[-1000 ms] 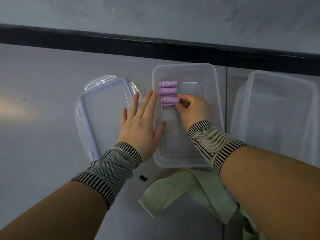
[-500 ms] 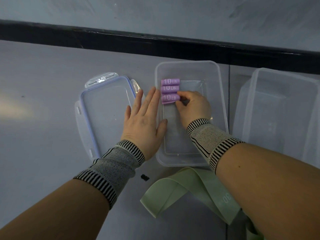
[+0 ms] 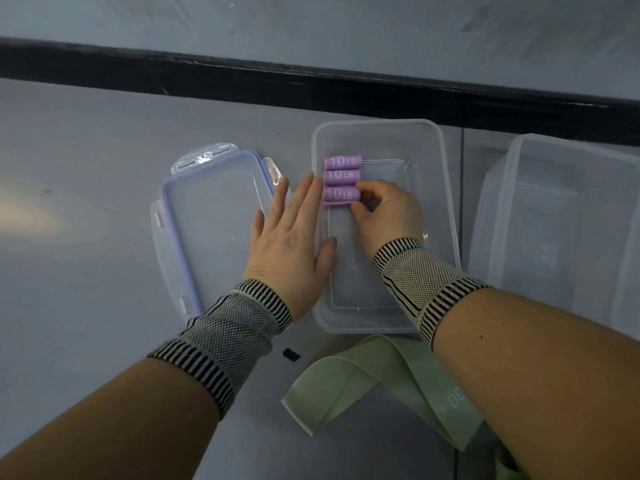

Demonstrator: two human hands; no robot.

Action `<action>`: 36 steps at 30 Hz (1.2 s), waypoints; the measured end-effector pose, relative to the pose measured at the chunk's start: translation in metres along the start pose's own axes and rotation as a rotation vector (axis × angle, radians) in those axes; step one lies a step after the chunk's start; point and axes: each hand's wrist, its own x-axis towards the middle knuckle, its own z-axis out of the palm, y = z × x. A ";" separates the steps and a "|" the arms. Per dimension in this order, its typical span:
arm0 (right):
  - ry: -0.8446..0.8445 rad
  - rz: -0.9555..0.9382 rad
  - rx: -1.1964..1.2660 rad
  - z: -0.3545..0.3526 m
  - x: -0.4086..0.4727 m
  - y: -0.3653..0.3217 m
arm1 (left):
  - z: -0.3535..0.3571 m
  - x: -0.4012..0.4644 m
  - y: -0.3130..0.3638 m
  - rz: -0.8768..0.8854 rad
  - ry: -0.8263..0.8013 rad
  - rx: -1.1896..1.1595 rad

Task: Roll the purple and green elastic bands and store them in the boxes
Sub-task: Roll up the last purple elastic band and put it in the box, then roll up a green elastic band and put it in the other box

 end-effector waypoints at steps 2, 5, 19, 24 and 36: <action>-0.001 -0.003 -0.003 0.000 0.000 0.000 | 0.000 0.000 -0.001 0.003 0.001 -0.005; -0.001 -0.003 -0.002 -0.001 -0.001 -0.001 | 0.001 0.000 -0.001 0.006 0.003 -0.011; -0.003 0.039 0.038 -0.010 -0.005 -0.011 | 0.002 0.000 -0.002 0.014 0.003 -0.048; -0.016 0.052 0.048 -0.013 -0.006 -0.012 | 0.001 0.000 -0.002 0.017 0.007 -0.048; -0.070 -0.018 0.106 -0.073 -0.063 -0.027 | -0.023 -0.030 0.032 0.037 -0.030 -0.068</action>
